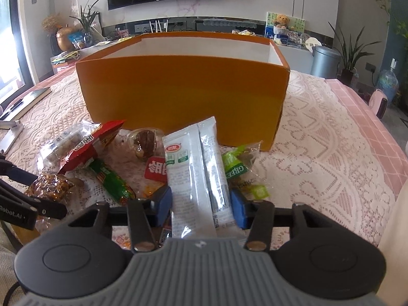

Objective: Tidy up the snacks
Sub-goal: 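Move both tools back over the snack pile beside the box, then grasp the white noodle-stick packet with the right tool while the left tool grasps the spicy-strip bag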

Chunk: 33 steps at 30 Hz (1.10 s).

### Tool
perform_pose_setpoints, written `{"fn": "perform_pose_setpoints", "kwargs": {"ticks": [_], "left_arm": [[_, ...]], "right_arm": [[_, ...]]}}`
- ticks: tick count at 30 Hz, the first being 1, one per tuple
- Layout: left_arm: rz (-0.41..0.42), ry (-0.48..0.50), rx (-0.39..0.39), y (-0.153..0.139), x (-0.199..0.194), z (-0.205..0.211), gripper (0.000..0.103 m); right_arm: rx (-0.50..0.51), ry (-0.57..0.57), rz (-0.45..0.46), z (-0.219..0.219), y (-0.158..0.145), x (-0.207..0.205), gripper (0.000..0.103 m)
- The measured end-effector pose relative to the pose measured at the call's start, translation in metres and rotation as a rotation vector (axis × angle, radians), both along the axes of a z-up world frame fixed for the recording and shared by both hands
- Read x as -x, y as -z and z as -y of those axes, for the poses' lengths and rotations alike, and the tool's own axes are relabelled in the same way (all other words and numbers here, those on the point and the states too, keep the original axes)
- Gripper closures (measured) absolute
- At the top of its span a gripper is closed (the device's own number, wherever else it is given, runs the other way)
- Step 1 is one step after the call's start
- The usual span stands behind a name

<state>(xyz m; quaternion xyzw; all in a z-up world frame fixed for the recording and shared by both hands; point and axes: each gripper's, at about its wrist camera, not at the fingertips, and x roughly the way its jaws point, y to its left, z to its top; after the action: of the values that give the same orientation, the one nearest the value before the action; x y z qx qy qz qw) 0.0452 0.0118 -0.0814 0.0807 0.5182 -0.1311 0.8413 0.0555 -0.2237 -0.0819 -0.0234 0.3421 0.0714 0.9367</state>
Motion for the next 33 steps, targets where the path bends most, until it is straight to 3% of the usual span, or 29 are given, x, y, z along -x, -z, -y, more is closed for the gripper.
{"fn": "perform_pose_setpoints", "kwargs": {"ticks": [3, 4, 6, 18, 23, 26, 28, 33], "left_arm": [[0.005, -0.003, -0.002, -0.001, 0.003, 0.001, 0.020], [0.005, -0.007, -0.002, -0.001, 0.003, 0.002, 0.021], [0.007, -0.014, 0.002, -0.004, 0.004, 0.003, 0.024], [0.020, -0.083, 0.081, -0.018, 0.009, -0.003, 0.026], [0.024, -0.092, 0.094, -0.022, 0.011, 0.000, 0.026], [0.026, -0.092, 0.090, -0.023, 0.013, 0.001, 0.026], [0.025, -0.091, 0.090, -0.022, 0.013, 0.002, 0.026], [0.035, -0.083, 0.101, -0.025, 0.014, 0.004, 0.026]], "right_arm": [[0.005, -0.006, 0.007, -0.001, 0.000, 0.002, 0.060], [0.007, -0.009, 0.011, -0.002, -0.001, 0.003, 0.073], [0.024, -0.002, 0.039, -0.003, -0.004, 0.006, 0.083], [0.072, -0.046, 0.099, -0.014, -0.015, 0.020, 0.096], [0.060, -0.087, 0.109, -0.020, -0.020, 0.026, 0.096], [0.044, -0.084, 0.099, -0.018, -0.019, 0.026, 0.089], [0.016, -0.082, 0.093, -0.017, -0.019, 0.024, 0.079], [-0.034, -0.046, 0.034, -0.012, -0.010, 0.005, 0.077]]}}
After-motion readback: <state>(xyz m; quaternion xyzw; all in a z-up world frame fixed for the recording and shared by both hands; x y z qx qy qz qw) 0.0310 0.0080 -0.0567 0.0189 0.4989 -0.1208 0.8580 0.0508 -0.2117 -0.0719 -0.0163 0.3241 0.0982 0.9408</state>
